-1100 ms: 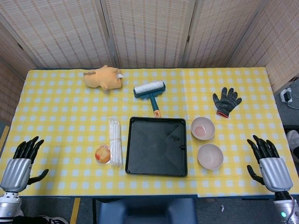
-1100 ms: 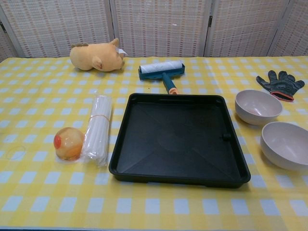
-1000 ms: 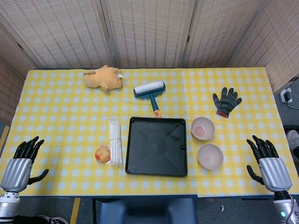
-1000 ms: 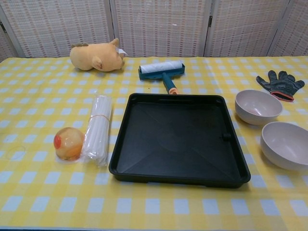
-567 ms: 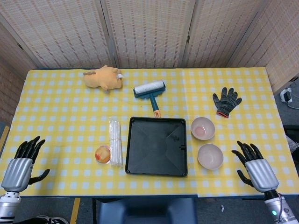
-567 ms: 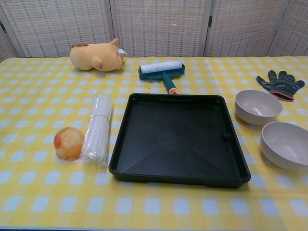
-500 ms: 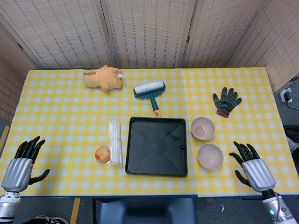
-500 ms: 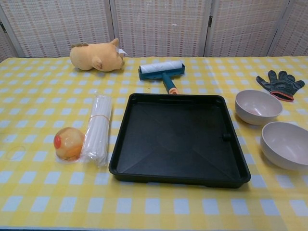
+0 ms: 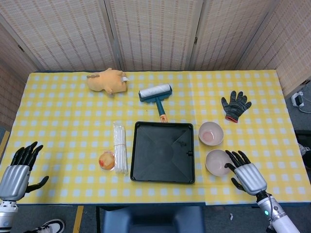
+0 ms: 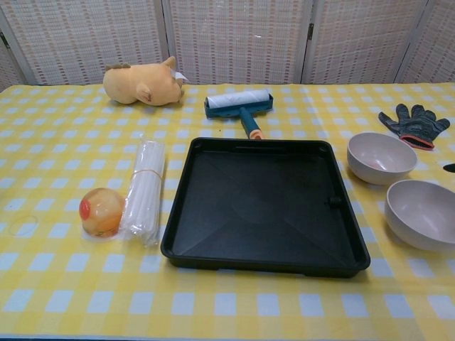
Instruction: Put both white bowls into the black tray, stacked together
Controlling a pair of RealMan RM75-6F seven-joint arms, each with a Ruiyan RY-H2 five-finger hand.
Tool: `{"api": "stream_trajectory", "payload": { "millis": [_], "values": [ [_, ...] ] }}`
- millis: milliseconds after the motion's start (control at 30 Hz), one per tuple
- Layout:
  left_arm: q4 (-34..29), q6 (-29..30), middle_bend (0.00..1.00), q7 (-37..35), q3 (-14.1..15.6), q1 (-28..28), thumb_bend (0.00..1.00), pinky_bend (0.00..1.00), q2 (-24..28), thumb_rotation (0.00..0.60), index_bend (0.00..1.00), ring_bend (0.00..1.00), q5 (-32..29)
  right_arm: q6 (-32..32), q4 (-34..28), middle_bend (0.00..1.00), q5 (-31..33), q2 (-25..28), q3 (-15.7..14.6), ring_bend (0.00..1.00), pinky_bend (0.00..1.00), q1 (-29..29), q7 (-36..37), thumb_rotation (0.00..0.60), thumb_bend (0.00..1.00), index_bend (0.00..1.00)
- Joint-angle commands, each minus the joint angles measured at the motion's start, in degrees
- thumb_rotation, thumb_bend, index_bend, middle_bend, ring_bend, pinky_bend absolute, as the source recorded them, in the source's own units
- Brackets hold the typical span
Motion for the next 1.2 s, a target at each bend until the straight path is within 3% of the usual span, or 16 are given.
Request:
{"api": "stream_trajectory", "payload": {
  "millis": [33, 200, 567, 933, 1200],
  "values": [
    [-0.13, 0.12, 0.0, -0.1, 0.03, 0.04, 0.27, 0.02, 0.06, 0.6, 0.0, 0.09, 0.13, -0.79, 0.99, 0.0, 0.25, -1.32, 0.08, 0.0, 0.0, 0.74, -0.4, 0.6, 0.43, 0.38],
    [-0.39, 0.98, 0.0, -0.61, -0.17, 0.4, 0.27, 0.02, 0.4, 0.6, 0.0, 0.09, 0.2, -1.98, 2.66, 0.0, 1.17, -3.54, 0.5, 0.0, 0.0, 1.72, -1.67, 0.6, 0.43, 0.41],
    [-0.15, 1.05, 0.0, -1.69, -0.36, 0.46, 0.27, 0.02, 0.74, 0.6, 0.0, 0.09, 0.12, -1.24, 3.44, 0.0, 2.3, -5.87, 1.27, 0.0, 0.0, 2.54, -3.36, 0.6, 0.43, 0.62],
    [-0.34, 0.79, 0.0, -1.87, -0.16, 0.41, 0.27, 0.02, 0.78, 0.6, 0.0, 0.09, 0.44, 3.45, -0.82, 0.02, -1.62, -4.51, 2.29, 0.0, 0.0, 3.99, -3.79, 0.6, 0.43, 0.66],
    [-0.84, 1.3, 0.0, -2.17, -0.15, 0.71, 0.27, 0.01, 1.26, 0.6, 0.0, 0.09, 0.54, -3.1, -2.28, 0.02, 0.67, -7.34, 6.16, 0.0, 0.0, 10.17, -6.42, 0.6, 0.43, 0.66]
  ]
}}
